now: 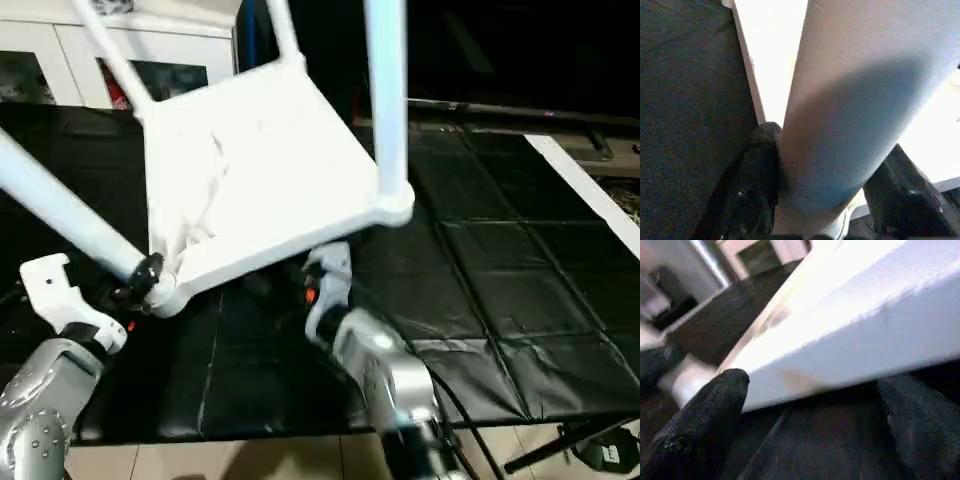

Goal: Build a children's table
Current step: Flip table

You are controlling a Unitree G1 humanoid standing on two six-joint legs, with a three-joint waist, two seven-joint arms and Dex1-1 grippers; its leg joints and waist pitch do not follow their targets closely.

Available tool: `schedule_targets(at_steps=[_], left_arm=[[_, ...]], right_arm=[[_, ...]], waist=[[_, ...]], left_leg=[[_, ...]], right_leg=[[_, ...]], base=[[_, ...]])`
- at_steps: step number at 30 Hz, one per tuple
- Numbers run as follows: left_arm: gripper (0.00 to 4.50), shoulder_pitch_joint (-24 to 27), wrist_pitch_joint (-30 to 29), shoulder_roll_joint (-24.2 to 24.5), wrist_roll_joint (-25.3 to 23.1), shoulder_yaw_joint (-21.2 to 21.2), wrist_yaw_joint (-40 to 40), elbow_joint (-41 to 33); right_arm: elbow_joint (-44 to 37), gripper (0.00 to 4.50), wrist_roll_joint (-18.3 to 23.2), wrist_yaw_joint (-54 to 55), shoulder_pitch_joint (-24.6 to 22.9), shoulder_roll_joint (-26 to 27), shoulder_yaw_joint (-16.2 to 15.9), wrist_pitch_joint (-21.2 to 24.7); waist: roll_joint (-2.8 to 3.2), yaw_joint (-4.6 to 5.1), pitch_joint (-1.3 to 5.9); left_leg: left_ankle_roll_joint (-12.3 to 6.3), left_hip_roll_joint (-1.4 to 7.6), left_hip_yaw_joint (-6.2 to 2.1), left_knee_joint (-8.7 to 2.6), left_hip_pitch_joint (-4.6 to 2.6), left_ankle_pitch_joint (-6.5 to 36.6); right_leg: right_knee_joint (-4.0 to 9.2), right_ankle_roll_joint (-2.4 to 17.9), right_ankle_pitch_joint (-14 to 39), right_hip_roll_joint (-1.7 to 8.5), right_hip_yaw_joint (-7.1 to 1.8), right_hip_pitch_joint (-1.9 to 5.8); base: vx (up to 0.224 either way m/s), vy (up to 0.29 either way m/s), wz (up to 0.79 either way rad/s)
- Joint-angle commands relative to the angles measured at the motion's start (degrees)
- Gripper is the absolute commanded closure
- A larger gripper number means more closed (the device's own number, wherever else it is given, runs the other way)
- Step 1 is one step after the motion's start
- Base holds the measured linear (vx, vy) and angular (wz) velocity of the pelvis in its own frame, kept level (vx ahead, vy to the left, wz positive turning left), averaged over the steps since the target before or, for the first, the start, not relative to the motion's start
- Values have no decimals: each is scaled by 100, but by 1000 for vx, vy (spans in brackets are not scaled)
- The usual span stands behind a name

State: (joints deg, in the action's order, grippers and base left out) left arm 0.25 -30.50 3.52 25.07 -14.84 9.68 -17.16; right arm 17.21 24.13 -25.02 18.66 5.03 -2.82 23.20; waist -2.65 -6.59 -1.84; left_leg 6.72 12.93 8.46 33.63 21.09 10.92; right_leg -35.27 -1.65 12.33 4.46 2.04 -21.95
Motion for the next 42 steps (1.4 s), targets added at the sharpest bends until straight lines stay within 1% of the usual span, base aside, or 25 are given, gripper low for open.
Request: schedule_targets(at_steps=[1,3,5,6,7,8,9,10,11,13,14,15,16,17,19,20,21,22,24,26,27,32,35,39,42], left_arm=[[231,-101,-177,-190,413,281,151,-60],[231,-112,-203,-189,411,292,153,-63],[231,-116,-223,-195,410,324,151,-72],[231,-114,-225,-199,407,342,151,-77],[231,-115,-228,-207,396,349,156,-80],[231,-113,-227,-214,385,355,158,-81],[231,-112,-225,-223,372,364,160,-79],[231,-103,-220,-235,346,392,164,-80],[231,-101,-219,-237,342,396,164,-80],[231,-86,-229,-252,318,443,158,-109],[231,-74,-230,-254,298,483,160,-126],[231,-63,-223,-253,280,519,162,-133],[231,-57,-224,-249,269,538,165,-140],[231,-49,-219,-247,257,557,171,-143],[231,-38,-211,-246,239,587,185,-148],[231,-31,-204,-246,229,610,197,-155],[231,-24,-198,-238,215,657,228,-169],[231,-22,-199,-217,193,722,269,-184],[231,-23,-201,-204,179,758,290,-190],[231,-24,-201,-204,162,805,301,-189],[231,-25,-199,-207,152,823,304,-189],[231,0,-203,-209,116,899,344,-216],[231,18,-208,-186,98,924,346,-215],[231,31,-208,-159,52,953,350,-208],[231,26,-188,-139,-1,977,344,-196]], right_arm=[[318,0,121,228,198,75,283,-152],[537,0,228,253,327,182,446,-290],[876,0,527,306,567,380,803,-501],[1014,0,790,281,707,493,1031,-552],[1107,0,947,256,806,566,1189,-570],[1244,0,1097,290,940,632,1370,-639],[1391,0,1226,310,1073,678,1527,-681],[1637,0,1393,340,1287,727,1740,-750],[1674,0,1414,345,1318,733,1770,-761],[1893,0,1578,367,1512,772,1951,-759],[2044,0,1701,373,1629,802,2095,-758],[2196,0,1806,375,1724,815,2209,-761],[2245,16,1830,367,1749,809,2221,-726],[2284,33,1834,344,1758,798,2207,-689],[2337,46,1836,310,1765,783,2178,-649],[2371,46,1830,290,1767,780,2164,-638],[2449,71,1903,262,1797,793,2216,-578],[2509,77,2022,228,1838,820,2307,-518],[2546,91,2096,208,1868,833,2365,-497],[2619,114,2236,211,1932,844,2471,-449],[2663,114,2303,224,1964,846,2521,-429],[2732,160,2542,255,2018,853,2657,-337],[2773,198,2599,250,2052,840,2718,-300],[2802,233,2627,234,2073,820,2741,-282],[2776,248,2678,251,2071,812,2762,-254]], waist=[[60,39,276],[57,41,283],[51,40,281],[40,45,283],[59,28,288],[61,27,287],[39,25,295],[48,19,295],[27,26,295],[35,24,295],[0,19,304],[22,9,300],[23,11,303],[-26,12,302],[3,2,300],[-7,3,295],[-9,8,294],[-8,7,292],[-4,5,291],[11,8,294],[10,8,294],[7,4,300],[0,2,302],[12,1,301],[16,5,297]], left_leg=[[208,-42,112,-427,-50,683],[215,-47,118,-420,-55,651],[201,-46,120,-426,-62,718],[193,-41,120,-426,-59,736],[175,-32,113,-431,-79,757],[152,-36,116,-414,-71,639],[141,-38,123,-411,-66,607],[135,-45,126,-408,-67,578],[122,-48,124,-410,-55,574],[101,-50,131,-403,-52,531],[76,-49,140,-394,-58,498],[56,-47,139,-396,-58,491],[54,-45,138,-395,-58,490],[34,-44,145,-395,-50,471],[31,-43,142,-397,-51,455],[27,-43,145,-399,-51,477],[30,-43,143,-404,-46,505],[39,-42,144,-408,-50,563],[44,-37,141,-414,-45,604],[48,-36,140,-412,-49,587],[49,-35,140,-410,-48,587],[49,-38,140,-406,-42,506],[43,-39,146,-402,-40,489],[56,-35,142,-408,-45,525],[73,-35,142,-413,-45,583]], right_leg=[[308,712,-59,166,-137,194],[294,741,-174,162,-131,197],[303,748,-98,165,-129,195],[296,756,-88,173,-130,199],[296,754,-67,176,-126,201],[285,767,-244,162,-127,199],[278,777,-303,164,-126,207],[275,795,-343,161,-122,207],[264,809,-312,167,-119,219],[272,813,-298,173,-119,219],[272,821,-324,171,-118,223],[269,835,-309,173,-117,217],[266,839,-311,173,-116,218],[274,846,-308,168,-111,222],[271,846,-279,177,-111,220],[276,837,-233,177,-109,217],[279,833,-185,181,-109,221],[289,821,-84,184,-110,218],[294,801,-8,190,-111,217],[291,814,-41,185,-108,209],[289,816,-41,187,-108,209],[280,847,-121,186,-103,217],[282,864,-139,187,-102,217],[286,854,-69,188,-101,213],[295,842,0,191,-101,213]], base=[[0,0,0],[0,0,0],[0,0,0],[0,0,0],[0,0,0],[0,0,0],[0,0,0],[0,0,0],[0,0,0],[0,0,0],[0,0,0],[0,0,0],[0,0,0],[0,0,0],[0,0,0],[0,0,0],[0,0,0],[0,0,0],[0,0,0],[0,0,0],[0,0,0],[0,0,0],[0,0,0],[0,0,0],[0,0,0]])
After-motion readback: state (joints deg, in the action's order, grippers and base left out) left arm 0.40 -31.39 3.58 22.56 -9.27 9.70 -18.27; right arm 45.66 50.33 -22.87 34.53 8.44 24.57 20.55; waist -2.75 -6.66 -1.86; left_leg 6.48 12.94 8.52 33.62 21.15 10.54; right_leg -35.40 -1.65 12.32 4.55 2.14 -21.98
